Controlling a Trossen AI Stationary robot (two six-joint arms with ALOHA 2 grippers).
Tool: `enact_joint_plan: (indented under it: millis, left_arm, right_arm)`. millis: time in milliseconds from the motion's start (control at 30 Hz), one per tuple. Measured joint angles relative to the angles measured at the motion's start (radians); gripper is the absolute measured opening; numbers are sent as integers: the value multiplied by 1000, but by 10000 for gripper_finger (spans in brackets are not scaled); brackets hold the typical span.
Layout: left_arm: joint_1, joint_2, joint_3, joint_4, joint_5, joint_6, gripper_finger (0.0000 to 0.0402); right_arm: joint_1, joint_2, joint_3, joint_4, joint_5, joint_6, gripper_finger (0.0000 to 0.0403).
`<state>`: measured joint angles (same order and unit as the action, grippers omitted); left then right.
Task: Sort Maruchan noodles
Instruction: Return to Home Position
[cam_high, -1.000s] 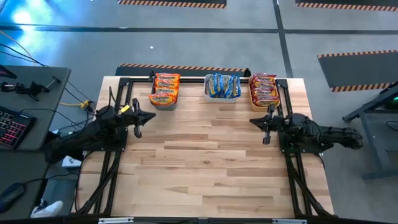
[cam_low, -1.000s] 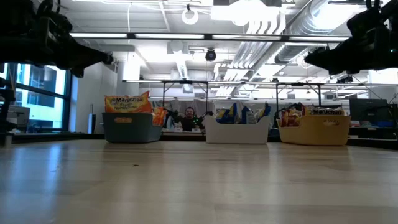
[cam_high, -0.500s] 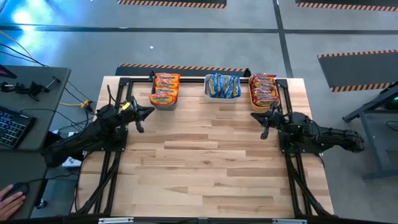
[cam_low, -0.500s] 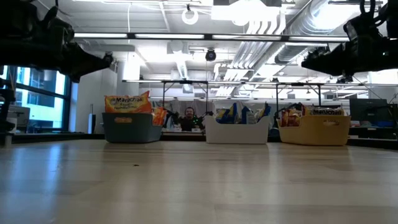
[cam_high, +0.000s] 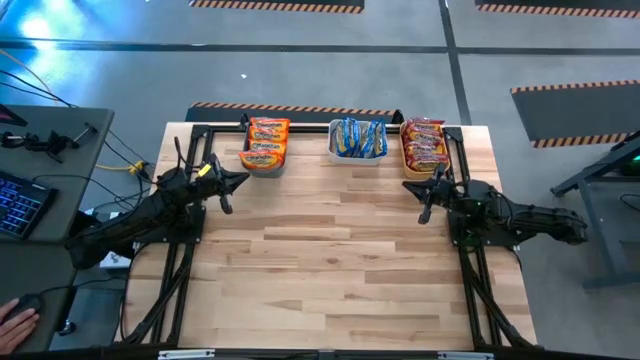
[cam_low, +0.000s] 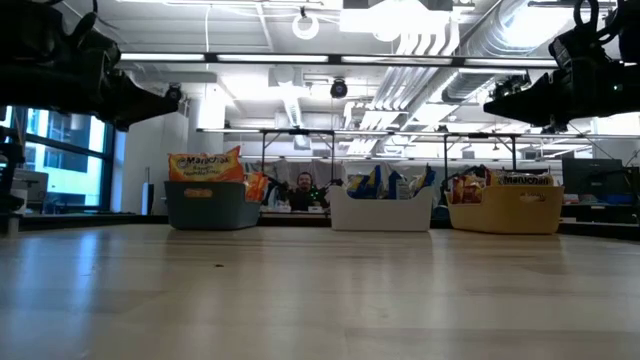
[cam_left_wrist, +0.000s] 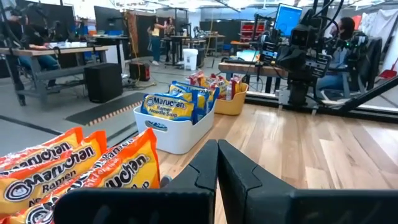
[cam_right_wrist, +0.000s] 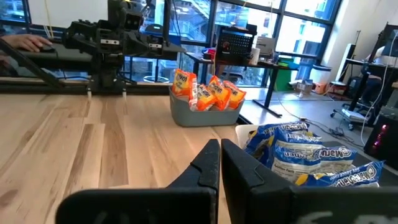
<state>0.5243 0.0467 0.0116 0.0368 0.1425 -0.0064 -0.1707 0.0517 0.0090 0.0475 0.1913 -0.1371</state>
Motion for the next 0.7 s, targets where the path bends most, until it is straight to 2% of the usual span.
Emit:
enact_joint_plan:
  millis: [700]
  left_arm:
    - [0, 0, 0, 6, 0, -42, 0]
  right_arm:
    - [0, 0, 0, 0, 0, -1, 0]
